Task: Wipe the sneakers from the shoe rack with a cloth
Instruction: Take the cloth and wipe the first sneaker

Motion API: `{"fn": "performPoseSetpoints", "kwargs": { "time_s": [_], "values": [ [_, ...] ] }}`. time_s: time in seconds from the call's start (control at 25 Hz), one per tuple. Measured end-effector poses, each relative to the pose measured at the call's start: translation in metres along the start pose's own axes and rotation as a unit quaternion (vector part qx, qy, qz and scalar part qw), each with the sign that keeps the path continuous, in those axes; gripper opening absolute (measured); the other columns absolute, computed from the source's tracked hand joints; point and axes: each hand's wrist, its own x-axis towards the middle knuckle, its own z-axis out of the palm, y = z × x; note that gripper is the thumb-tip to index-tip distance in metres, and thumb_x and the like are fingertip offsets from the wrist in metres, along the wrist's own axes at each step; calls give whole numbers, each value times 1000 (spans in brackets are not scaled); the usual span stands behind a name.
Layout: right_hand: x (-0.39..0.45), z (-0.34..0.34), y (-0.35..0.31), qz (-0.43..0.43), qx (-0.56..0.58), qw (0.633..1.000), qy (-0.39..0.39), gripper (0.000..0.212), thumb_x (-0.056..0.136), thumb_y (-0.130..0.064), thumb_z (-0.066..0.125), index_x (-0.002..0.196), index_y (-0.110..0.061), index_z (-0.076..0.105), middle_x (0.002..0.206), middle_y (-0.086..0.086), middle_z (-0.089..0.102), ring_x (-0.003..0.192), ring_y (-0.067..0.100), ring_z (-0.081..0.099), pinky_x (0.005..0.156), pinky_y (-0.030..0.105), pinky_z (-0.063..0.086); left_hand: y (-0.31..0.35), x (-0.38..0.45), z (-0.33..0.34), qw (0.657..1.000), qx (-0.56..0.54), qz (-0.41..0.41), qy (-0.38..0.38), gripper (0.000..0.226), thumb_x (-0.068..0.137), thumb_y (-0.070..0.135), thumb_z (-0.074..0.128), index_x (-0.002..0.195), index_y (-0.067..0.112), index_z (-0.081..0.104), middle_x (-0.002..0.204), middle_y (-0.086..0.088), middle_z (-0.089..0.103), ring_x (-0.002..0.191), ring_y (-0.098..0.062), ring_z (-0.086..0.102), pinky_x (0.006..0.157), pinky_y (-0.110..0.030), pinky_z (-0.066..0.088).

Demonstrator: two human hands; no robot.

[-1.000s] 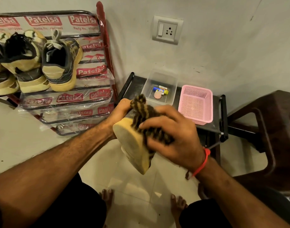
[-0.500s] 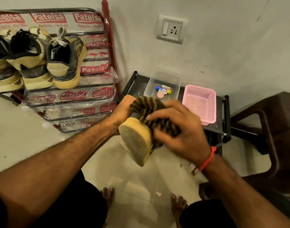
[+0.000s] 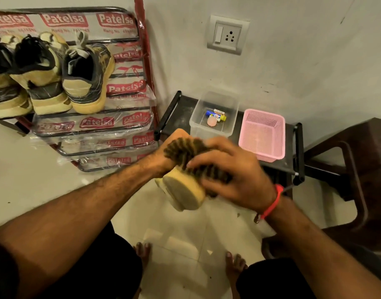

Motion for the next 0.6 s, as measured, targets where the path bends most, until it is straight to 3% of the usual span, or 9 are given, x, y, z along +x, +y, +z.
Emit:
{"fn": "performPoseSetpoints", "kwargs": {
  "time_s": [0.08, 0.16, 0.24, 0.32, 0.4, 0.44, 0.6],
  "values": [
    [2, -1, 0, 41, -11, 999, 34, 25, 78, -4, 76, 103, -9, 75, 104, 12, 61, 98, 21, 61, 86, 36, 53, -2, 4, -2, 1000, 0, 11, 20, 32, 99, 0, 52, 70, 5, 65, 66, 9, 67, 71, 0, 62, 69, -20, 51],
    [-1, 1, -6, -8, -1, 1000, -2, 22, 81, -9, 74, 102, -10, 75, 107, 13, 60, 103, 22, 62, 93, 29, 51, 0, 1, -1, 999, 42, 16, -8, 37, 97, -6, 54, 64, 8, 56, 50, 16, 56, 52, 2, 53, 52, -14, 41],
    [0, 2, -1, -19, -5, 999, -35, 21, 84, -13, 71, 104, -10, 75, 110, 12, 60, 107, 21, 61, 94, 28, 50, -2, -1, 0, 999, 41, 16, -1, 37, 98, -6, 55, 68, 14, 57, 55, 13, 59, 57, 1, 55, 58, -20, 46],
    [0, -6, 17, 50, -51, 997, 27, 23, 81, -12, 69, 104, -11, 74, 106, 10, 61, 98, 17, 60, 88, 30, 51, -6, 2, -1, 1000, 11, 16, 14, 39, 100, 7, 57, 65, 21, 61, 60, 8, 60, 57, -5, 55, 57, -28, 48],
    [-2, -13, 28, 119, -64, 984, 115, 24, 78, -5, 71, 101, -10, 73, 101, 10, 64, 95, 17, 61, 86, 30, 51, 1, 4, -1, 999, 36, -20, 6, 53, 100, 24, 61, 48, 21, 53, 47, 5, 45, 41, -9, 39, 46, -26, 35],
    [-3, -15, 29, 136, -65, 978, 144, 25, 78, -2, 72, 101, -9, 73, 99, 11, 65, 95, 19, 62, 87, 28, 51, 3, 8, -3, 997, 61, -40, 14, 54, 100, 33, 60, 48, 19, 51, 47, 2, 41, 40, -12, 36, 49, -27, 33],
    [-5, -19, 24, 160, -107, 964, 182, 25, 80, 0, 75, 103, -6, 72, 101, 13, 67, 99, 21, 61, 91, 18, 46, 11, 8, -8, 987, 121, -102, 38, 58, 96, 63, 50, 70, 13, 60, 65, -9, 49, 58, -22, 47, 64, -35, 39]
  ]
}}
